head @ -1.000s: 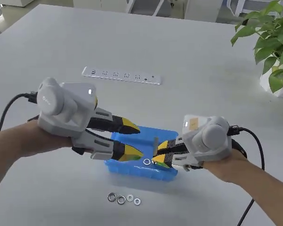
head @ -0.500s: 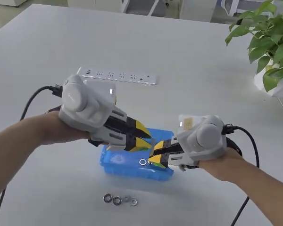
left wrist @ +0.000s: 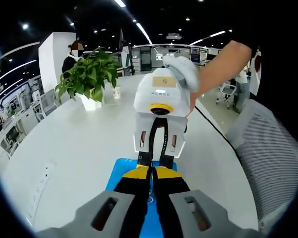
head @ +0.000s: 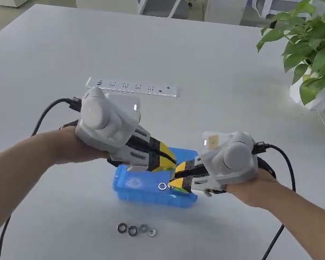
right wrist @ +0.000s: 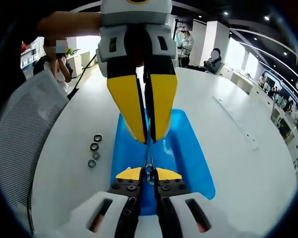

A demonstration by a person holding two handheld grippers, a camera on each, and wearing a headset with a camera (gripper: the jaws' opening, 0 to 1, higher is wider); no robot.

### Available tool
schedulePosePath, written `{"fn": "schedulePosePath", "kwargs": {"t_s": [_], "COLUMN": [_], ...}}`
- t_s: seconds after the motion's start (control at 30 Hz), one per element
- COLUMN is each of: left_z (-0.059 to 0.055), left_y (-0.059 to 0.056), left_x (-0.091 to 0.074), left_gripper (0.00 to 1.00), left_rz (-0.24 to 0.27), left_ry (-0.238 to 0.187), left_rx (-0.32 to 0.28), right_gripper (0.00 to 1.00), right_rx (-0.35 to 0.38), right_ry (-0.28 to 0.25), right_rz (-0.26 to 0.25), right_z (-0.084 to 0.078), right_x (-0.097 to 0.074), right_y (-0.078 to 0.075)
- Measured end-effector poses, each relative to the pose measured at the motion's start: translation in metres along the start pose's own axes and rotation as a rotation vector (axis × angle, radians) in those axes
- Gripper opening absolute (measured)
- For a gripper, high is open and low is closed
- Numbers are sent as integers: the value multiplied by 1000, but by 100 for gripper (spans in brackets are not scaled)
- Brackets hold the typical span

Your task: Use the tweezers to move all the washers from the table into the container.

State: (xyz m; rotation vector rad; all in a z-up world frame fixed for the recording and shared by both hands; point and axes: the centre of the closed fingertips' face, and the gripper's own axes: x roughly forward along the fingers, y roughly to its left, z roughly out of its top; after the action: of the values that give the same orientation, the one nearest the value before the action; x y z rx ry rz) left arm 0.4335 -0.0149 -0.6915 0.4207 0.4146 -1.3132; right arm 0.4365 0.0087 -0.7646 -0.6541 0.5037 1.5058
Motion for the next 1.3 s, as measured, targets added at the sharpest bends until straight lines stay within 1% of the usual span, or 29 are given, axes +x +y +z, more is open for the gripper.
{"fn": "schedulePosePath", "kwargs": {"t_s": [0.2,0.37,0.6,0.67,0.77,0.83,0.93,1.07,1.2,1.3], "left_z": [1,2,1,1,1,0,0,1,3,8], "left_y": [-1,-1,1,1,2,2,1,2,3,4], "left_x": [2,2,2,2,1,1,1,0,-2,-6], "left_gripper": [6,5,5,5,5,5,5,5,5,5], "left_rz": [-6,-3,3,6,10,11,11,16,24,36], "left_ry": [0,2,2,3,5,6,7,8,3,-9], "left_rx": [13,20,17,15,12,12,13,15,15,14], "right_gripper": [10,12,15,16,18,19,22,26,28,31], "right_rx": [-1,-6,2,10,21,32,55,79,82,89], "right_ry": [4,7,-15,-26,-28,-41,-45,-49,-48,-47], "right_rz": [4,-4,-17,-18,-29,-32,-32,-47,-69,-84], "right_z": [0,-1,5,8,9,12,14,16,16,15], "right_x": [0,-1,-8,-11,-15,-18,-22,-30,-39,-45], "right_y": [0,-1,-3,-3,-3,-3,0,1,3,4]}}
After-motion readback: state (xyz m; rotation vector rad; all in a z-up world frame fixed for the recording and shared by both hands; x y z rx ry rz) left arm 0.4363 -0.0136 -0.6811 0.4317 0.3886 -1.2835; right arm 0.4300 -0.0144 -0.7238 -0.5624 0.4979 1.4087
